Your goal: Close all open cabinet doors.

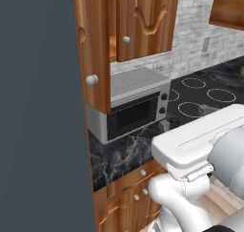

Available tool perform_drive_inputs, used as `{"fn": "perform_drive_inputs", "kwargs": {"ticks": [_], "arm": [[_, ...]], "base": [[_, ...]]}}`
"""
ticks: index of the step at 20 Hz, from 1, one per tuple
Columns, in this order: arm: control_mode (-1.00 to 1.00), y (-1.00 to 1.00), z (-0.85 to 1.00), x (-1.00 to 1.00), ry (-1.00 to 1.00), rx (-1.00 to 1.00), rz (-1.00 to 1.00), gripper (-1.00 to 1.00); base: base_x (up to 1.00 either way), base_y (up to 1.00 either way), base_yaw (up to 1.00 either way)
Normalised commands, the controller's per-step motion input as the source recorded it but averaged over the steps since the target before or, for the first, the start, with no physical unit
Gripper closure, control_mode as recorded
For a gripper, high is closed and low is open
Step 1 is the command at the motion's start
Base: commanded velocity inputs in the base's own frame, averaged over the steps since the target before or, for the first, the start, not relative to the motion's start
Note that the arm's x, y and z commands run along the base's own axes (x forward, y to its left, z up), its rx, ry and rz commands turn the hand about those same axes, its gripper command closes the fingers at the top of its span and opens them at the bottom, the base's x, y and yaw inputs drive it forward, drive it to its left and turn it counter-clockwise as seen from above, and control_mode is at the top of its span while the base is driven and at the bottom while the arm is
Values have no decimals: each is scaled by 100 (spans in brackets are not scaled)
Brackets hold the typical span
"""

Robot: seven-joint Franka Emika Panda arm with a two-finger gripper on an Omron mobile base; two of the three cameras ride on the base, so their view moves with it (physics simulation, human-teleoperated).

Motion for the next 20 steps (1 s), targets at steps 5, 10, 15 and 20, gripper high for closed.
{"fn": "perform_drive_inputs", "kwargs": {"ticks": [5,10,15,20], "arm": [[-100,21,0,40,0,0,-3,-100],[-100,12,-3,34,0,0,-1,-100],[-100,15,-7,28,0,0,0,-100],[-100,33,-1,28,0,0,-1,-100]], "base": [[0,0,0],[0,0,0],[0,0,0],[0,0,0]]}}
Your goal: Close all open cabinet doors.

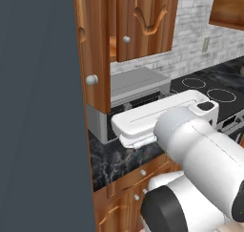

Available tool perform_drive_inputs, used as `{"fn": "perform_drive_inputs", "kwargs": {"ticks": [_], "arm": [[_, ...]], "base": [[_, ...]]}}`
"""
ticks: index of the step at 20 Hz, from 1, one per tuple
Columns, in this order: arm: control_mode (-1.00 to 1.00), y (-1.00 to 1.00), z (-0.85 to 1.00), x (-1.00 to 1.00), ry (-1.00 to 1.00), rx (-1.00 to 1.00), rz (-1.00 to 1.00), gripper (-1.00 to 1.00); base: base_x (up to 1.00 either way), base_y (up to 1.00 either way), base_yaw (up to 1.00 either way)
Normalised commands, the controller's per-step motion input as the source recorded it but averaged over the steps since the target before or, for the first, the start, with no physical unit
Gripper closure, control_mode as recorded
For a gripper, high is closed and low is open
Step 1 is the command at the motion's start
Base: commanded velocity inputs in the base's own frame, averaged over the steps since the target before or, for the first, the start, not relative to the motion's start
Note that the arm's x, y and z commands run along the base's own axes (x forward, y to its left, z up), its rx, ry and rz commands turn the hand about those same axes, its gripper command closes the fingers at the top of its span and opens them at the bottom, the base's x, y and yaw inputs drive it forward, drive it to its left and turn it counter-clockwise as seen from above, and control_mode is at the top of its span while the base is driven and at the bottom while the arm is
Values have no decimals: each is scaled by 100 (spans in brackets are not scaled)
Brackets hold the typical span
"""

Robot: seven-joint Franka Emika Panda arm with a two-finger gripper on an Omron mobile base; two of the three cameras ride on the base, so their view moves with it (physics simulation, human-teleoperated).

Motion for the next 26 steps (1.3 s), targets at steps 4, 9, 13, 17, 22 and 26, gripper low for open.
{"fn": "perform_drive_inputs", "kwargs": {"ticks": [4,9,13,17,22,26], "arm": [[-100,33,0,52,-2,0,-7,-100],[-100,12,-5,54,0,0,-6,-100],[-100,3,-26,59,0,0,-4,-100],[-100,3,-23,62,0,0,-5,-100],[-100,0,-8,76,0,0,-10,-100],[-100,3,-1,81,0,0,-12,-100]], "base": [[0,0,0],[0,0,0],[0,0,0],[0,0,0],[0,0,0],[0,0,0]]}}
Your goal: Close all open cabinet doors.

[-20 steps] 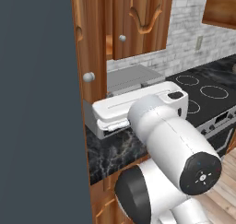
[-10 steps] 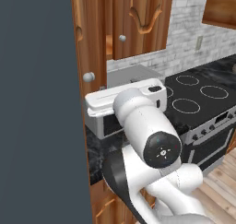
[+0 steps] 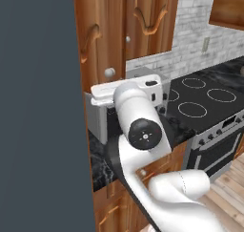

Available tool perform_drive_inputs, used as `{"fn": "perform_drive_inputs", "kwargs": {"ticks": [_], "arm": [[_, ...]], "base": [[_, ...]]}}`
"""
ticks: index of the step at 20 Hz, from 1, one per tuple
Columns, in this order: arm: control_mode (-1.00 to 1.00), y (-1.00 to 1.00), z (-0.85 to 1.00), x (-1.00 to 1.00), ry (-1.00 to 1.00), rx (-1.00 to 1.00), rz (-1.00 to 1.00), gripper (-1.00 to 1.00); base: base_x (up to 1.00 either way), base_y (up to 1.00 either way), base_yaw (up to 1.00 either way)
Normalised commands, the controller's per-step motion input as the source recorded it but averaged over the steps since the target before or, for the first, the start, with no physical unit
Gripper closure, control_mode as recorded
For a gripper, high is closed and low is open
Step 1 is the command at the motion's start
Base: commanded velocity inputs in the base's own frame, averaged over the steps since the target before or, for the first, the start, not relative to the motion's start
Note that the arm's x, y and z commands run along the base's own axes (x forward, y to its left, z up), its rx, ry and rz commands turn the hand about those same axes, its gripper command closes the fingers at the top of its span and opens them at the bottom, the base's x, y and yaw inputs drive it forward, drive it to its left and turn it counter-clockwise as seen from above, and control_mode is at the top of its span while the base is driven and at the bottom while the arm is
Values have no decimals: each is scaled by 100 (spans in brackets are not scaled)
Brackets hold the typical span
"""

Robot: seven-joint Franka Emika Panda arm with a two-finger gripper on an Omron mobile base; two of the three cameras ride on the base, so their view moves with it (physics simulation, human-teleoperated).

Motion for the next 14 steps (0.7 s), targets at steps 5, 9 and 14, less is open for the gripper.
{"fn": "perform_drive_inputs", "kwargs": {"ticks": [5,9,14], "arm": [[-100,7,-3,79,0,-1,-9,-100],[-100,0,-5,100,3,0,-5,-100],[-100,-3,-6,100,4,0,0,-100]], "base": [[0,0,0],[0,0,0],[0,0,0]]}}
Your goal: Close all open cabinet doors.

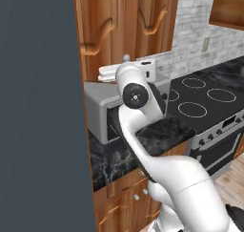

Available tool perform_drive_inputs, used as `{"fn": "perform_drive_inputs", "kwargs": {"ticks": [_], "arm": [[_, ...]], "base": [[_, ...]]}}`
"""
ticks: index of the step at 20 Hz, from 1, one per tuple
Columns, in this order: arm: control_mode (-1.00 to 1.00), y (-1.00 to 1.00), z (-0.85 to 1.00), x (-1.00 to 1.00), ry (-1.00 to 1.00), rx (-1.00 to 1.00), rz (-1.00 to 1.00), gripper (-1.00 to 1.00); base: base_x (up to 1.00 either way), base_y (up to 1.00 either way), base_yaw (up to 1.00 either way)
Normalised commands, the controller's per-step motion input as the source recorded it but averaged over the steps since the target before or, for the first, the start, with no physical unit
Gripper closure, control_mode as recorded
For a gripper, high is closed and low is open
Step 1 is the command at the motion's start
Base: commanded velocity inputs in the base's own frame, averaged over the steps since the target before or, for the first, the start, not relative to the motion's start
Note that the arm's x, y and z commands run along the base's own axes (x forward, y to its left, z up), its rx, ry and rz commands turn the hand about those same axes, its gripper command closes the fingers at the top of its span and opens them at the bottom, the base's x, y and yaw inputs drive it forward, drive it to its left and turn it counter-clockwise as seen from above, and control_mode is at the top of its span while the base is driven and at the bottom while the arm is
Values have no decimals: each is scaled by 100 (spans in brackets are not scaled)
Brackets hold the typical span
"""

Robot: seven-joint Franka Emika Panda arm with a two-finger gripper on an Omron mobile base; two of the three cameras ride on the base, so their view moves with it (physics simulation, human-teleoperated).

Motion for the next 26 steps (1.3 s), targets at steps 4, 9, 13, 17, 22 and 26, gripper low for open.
{"fn": "perform_drive_inputs", "kwargs": {"ticks": [4,9,13,17,22,26], "arm": [[-100,-20,-1,99,3,1,0,-100],[-100,-21,0,100,7,7,2,-100],[-100,-8,0,100,5,10,2,-100],[-100,0,-3,100,6,9,2,-100],[-100,-1,-21,100,10,9,6,-100],[-100,-2,-15,86,4,2,3,-100]], "base": [[0,0,0],[0,0,0],[0,0,0],[0,0,0],[0,0,0],[0,0,0]]}}
